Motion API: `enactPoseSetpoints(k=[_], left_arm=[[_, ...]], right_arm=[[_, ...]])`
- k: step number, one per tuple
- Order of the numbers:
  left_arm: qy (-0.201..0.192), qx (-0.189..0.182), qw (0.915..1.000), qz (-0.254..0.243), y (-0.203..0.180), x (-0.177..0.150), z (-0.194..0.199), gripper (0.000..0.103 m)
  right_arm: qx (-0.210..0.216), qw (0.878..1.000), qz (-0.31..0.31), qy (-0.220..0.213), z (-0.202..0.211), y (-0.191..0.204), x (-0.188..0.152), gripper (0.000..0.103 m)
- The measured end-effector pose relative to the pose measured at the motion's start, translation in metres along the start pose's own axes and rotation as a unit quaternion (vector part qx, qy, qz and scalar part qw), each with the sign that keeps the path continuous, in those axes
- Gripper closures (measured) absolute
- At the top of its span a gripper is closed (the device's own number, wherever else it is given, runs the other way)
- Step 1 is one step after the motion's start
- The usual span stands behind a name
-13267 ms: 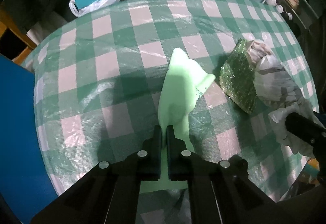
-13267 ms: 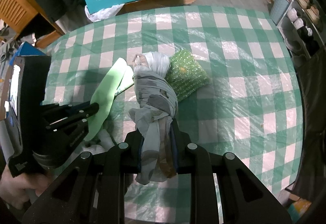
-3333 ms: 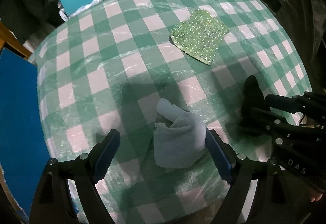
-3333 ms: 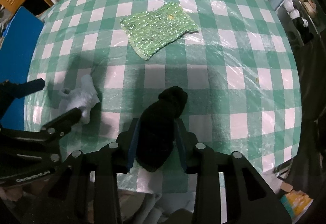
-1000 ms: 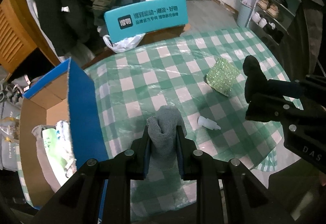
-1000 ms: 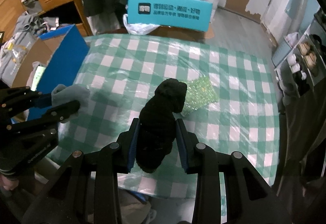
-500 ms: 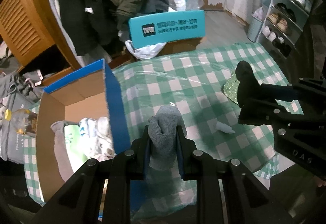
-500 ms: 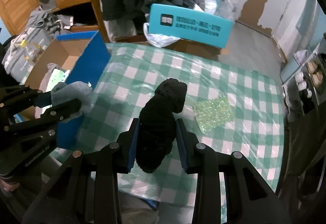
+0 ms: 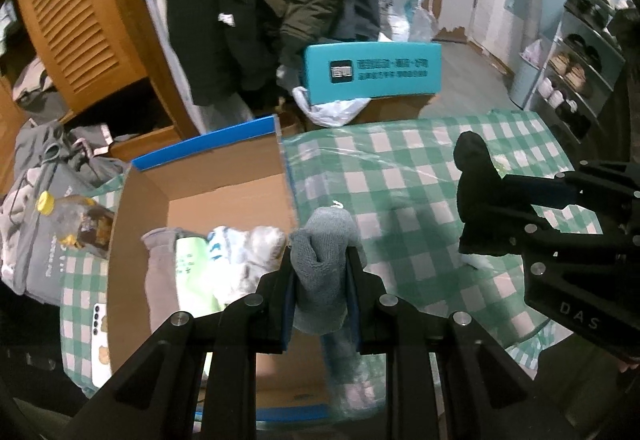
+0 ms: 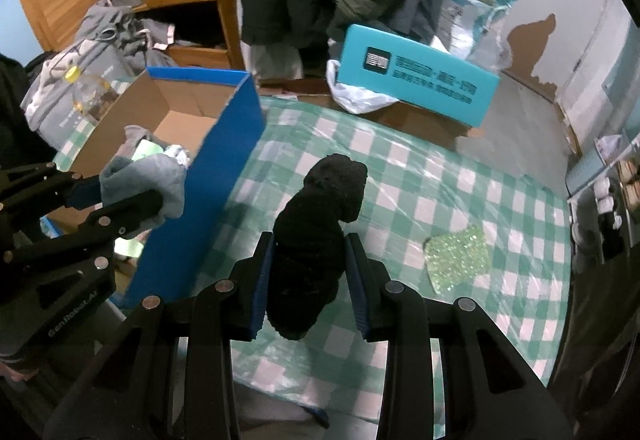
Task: Organize soft objects
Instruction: 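Lift and carry the black sock and grey sock over the cardboard box, then lower both socks into the box and open both grippers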
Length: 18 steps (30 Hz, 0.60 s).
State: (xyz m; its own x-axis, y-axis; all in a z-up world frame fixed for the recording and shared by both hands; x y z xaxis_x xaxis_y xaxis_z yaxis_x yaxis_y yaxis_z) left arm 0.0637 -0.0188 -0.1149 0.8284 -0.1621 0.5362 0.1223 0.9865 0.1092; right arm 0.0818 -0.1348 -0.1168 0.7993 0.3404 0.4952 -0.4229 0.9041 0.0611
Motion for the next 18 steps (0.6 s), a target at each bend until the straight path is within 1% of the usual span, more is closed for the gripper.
enactPoseSetpoints(k=[10,18], left_arm=[[-0.002,0.011,0.9993,0.035,0.044,-0.008,0.002,0.081],[0.006,0.020,0.9978,0.063,0.082,-0.019,-0.004,0.081]], right_arm=[[0.022,0.999,0.033,-0.001,-0.010,0.049,0.023,0.070],[0.041,0.997,0.059,0.005,-0.026,0.085,0.037,0.070]])
Point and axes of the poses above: each gripper's, at about its wrist camera, not at the fingertips, and z roughly against the way its jaws point, y to its left, x to its top, the point moved 10 cm from there along -z, roughly the way its jaws point, and after that the axes turned 3 degrees about x, right-handed, at the moved point
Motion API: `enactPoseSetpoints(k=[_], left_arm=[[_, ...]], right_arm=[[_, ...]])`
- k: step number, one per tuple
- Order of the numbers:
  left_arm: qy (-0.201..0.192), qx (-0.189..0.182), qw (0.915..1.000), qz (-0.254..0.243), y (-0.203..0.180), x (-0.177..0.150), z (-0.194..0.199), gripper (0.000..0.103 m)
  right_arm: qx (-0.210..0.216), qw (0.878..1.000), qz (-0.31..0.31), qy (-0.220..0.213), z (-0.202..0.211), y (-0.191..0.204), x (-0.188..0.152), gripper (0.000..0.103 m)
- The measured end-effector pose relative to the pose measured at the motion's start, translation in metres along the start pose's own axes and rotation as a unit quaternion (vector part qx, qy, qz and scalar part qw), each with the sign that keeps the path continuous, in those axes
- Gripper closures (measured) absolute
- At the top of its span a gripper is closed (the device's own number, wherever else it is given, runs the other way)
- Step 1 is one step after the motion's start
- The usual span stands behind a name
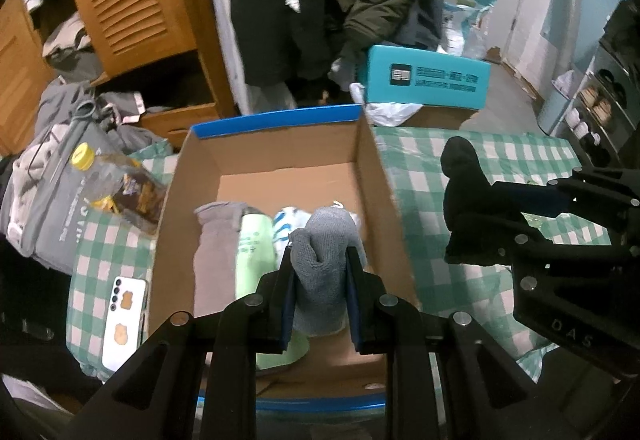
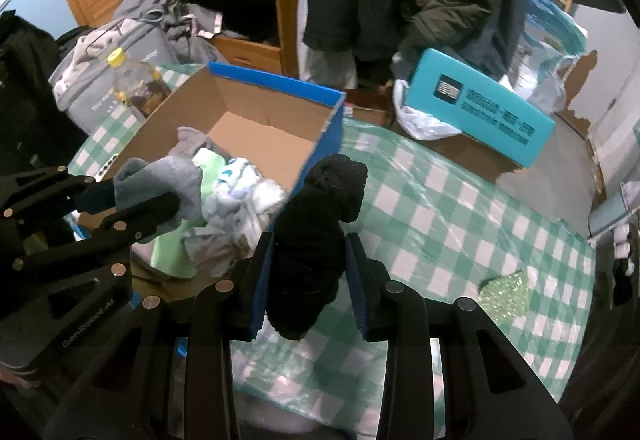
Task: Organize soft objects
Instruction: 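Lower both socks into the box and open both grippers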
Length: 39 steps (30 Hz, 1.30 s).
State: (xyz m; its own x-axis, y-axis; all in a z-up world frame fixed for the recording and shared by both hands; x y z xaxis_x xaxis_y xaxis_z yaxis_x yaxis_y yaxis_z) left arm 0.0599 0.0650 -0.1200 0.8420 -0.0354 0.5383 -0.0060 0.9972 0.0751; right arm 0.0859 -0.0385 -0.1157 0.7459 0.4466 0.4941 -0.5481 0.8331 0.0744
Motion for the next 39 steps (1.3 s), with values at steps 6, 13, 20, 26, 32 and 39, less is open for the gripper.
enactPoseSetpoints(k=[6,13,20,26,32,39], left_arm=[[0.009,0.008,0.9998,0.018,0.025,-0.005,-0.007,0.081],[0.025,0.015,0.9991,0.032,0.042,-0.015,-0.018,0.081],[0.034,0.021,0.9985,0.038,0.050,-0.019,-0.023,0.080],[0.050,0.029,0.9973,0.045,0.057,-0.025,-0.031,0.073],[0.055,0.037,0.9963,0.054,0.064,-0.026,-0.032,0.055],[0.049,0.039,0.9964,0.058,0.065,-0.023,-0.030,0.040]], right_arm=[[0.013,1.000,0.014,0.006,-0.011,0.019,0.008,0.070],[0.031,0.999,0.027,0.016,-0.024,0.042,0.014,0.070],[0.044,0.998,0.033,0.029,-0.036,0.057,0.015,0.070],[0.048,0.998,0.032,0.036,-0.042,0.060,0.015,0.068],[0.051,0.998,0.024,0.041,-0.047,0.059,0.013,0.057],[0.044,0.998,0.012,0.038,-0.044,0.048,0.011,0.048]])
Point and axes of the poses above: each gripper's, at about its wrist camera, not at the fingertips, and z roughly against the way its jaws point, y to its left, x to its top, the point moved 10 cm from there along -z, roughly the way its jaws point, and after that the axes turned 3 degrees about x, right-handed, at the moved point
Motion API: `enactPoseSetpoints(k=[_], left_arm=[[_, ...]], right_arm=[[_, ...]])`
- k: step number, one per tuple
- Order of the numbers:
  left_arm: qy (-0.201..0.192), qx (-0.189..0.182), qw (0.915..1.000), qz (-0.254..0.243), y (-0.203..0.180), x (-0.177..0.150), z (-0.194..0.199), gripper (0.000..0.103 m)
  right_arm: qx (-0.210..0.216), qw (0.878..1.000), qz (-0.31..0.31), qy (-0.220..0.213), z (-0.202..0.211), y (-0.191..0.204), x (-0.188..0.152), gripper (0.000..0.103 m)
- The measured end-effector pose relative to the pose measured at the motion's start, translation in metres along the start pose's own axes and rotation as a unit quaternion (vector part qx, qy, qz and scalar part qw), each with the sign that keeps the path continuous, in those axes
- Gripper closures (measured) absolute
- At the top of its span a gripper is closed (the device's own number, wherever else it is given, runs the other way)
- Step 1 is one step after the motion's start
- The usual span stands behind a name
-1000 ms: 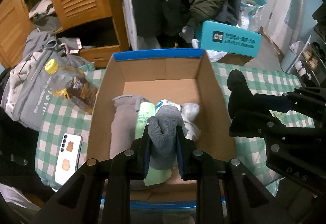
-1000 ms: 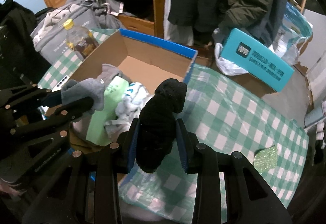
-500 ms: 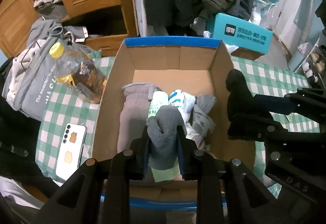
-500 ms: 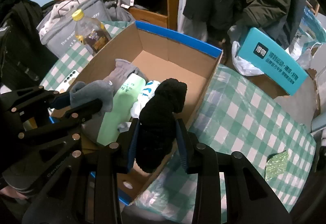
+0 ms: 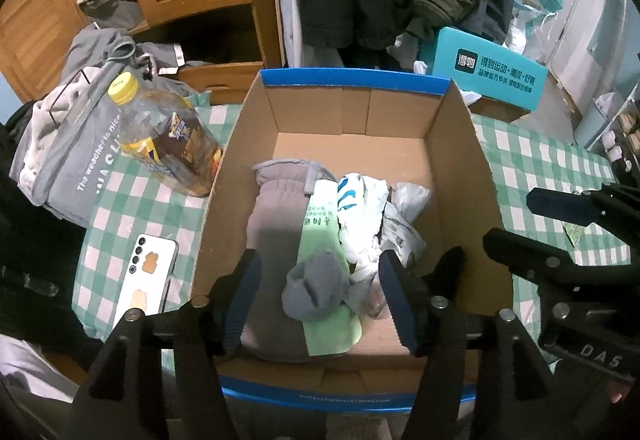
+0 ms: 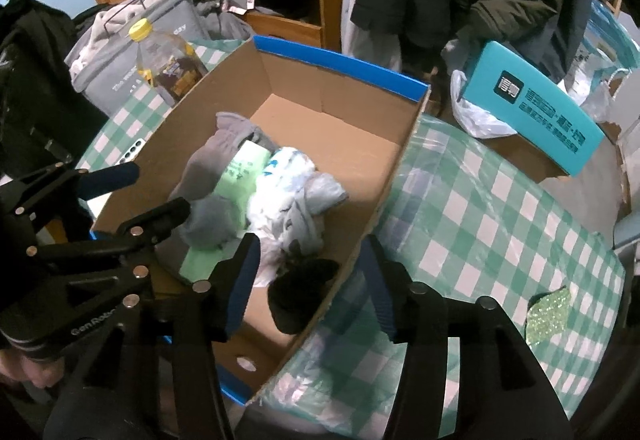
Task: Organize soft objects
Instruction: 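Lower both socks into the box and open both grippers, then move both tools back over the table toward the small white bottle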
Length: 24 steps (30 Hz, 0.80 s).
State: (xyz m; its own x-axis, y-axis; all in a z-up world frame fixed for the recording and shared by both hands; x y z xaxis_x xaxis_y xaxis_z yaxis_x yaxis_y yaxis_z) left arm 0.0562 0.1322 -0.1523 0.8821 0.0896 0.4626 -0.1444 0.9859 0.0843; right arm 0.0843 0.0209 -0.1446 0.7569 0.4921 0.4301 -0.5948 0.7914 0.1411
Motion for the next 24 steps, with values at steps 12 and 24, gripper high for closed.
enactPoseSetpoints(k=[12,24], left_arm=[[-0.007,-0.010,0.9998,-0.012,-0.014,0.002,0.006,0.038],[-0.015,-0.019,0.9990,-0.038,-0.042,0.004,0.013,0.037]], right_arm=[[-0.007,1.000,-0.016,-0.009,0.010,-0.016,-0.005,0.046],[-0.017,0.999,-0.036,-0.012,0.019,-0.040,-0.020,0.045]])
Point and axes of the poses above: each gripper's, at about its wrist camera, not at the fingertips, and z roughly against the way its jaws point, y to its left, x to its top, the point moved 10 cm from there along -z, roughly the way its jaws point, and after that the axes turned 3 degrees about x, right-handed, at the moved point
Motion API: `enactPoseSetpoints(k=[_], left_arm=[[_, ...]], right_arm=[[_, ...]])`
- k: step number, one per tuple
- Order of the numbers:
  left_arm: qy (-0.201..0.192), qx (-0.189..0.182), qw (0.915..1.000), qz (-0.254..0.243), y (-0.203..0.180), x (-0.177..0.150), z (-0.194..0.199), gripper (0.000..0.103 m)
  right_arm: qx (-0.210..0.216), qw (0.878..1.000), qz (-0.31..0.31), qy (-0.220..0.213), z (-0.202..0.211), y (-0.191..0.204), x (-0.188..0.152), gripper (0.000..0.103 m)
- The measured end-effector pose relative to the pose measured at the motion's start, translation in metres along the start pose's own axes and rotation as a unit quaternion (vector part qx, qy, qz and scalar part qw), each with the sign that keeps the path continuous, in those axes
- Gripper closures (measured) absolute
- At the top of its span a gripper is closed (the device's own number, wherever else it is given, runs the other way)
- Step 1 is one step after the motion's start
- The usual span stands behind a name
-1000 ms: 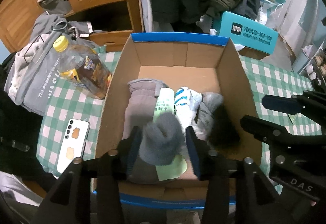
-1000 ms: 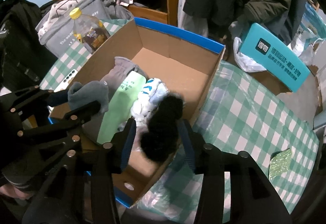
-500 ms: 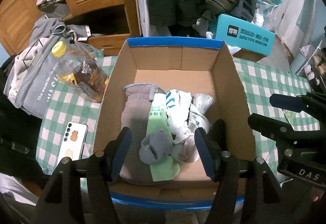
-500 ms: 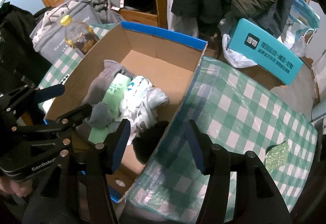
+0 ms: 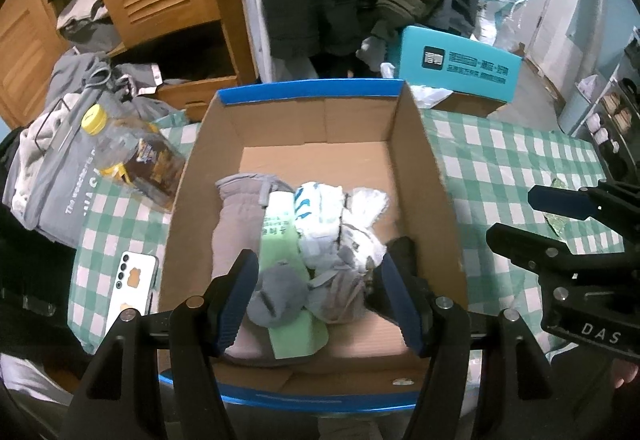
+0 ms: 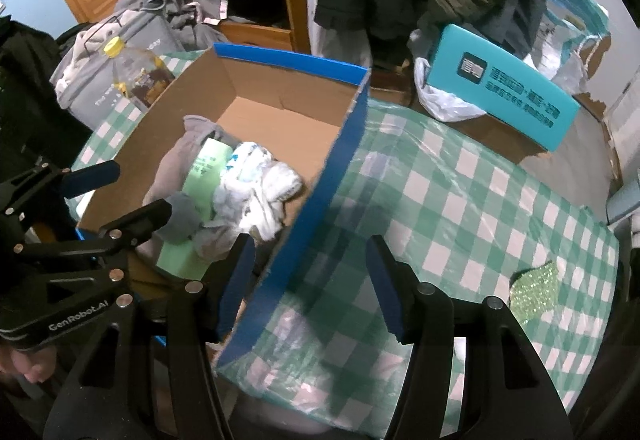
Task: Organize soft objects
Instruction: 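Move both tools back over the table toward the small white bottle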
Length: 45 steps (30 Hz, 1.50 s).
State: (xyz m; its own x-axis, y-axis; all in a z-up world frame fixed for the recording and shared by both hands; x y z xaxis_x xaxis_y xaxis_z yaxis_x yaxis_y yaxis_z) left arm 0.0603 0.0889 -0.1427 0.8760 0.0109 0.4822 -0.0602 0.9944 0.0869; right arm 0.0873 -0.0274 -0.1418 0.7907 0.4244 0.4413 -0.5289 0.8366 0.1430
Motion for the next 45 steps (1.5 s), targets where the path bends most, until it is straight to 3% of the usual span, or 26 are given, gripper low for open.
enactPoseSetpoints(k=[24,45], left_arm=[[-0.008,-0.029,0.9972,-0.068,-0.087,0.008,0.015,0.033],[0.026,-0.064,0.9893,-0.129,-0.182,-0.004,0.001,0.027]], right_arm=[[-0.034,0.997,-0.072,-0.015,0.032,-0.084,-0.047,0.039],[-0.071,0.987,-0.142,-0.016,0.056,-0.166,-0.102,0.039]])
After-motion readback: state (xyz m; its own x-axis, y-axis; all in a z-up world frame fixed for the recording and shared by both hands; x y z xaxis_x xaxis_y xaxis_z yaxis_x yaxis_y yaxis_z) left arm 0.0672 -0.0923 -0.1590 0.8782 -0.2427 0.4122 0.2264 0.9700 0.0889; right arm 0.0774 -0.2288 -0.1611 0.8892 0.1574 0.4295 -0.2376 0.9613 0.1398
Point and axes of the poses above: each gripper's, at about its wrist camera, not at the fingertips, and z roughly against the way its jaws point, y to its left, x to its top, the point moved 10 cm from there along -z, roughly the way its jaws point, and after that the axes turned 3 degrees about x, right-handed, at the moved point
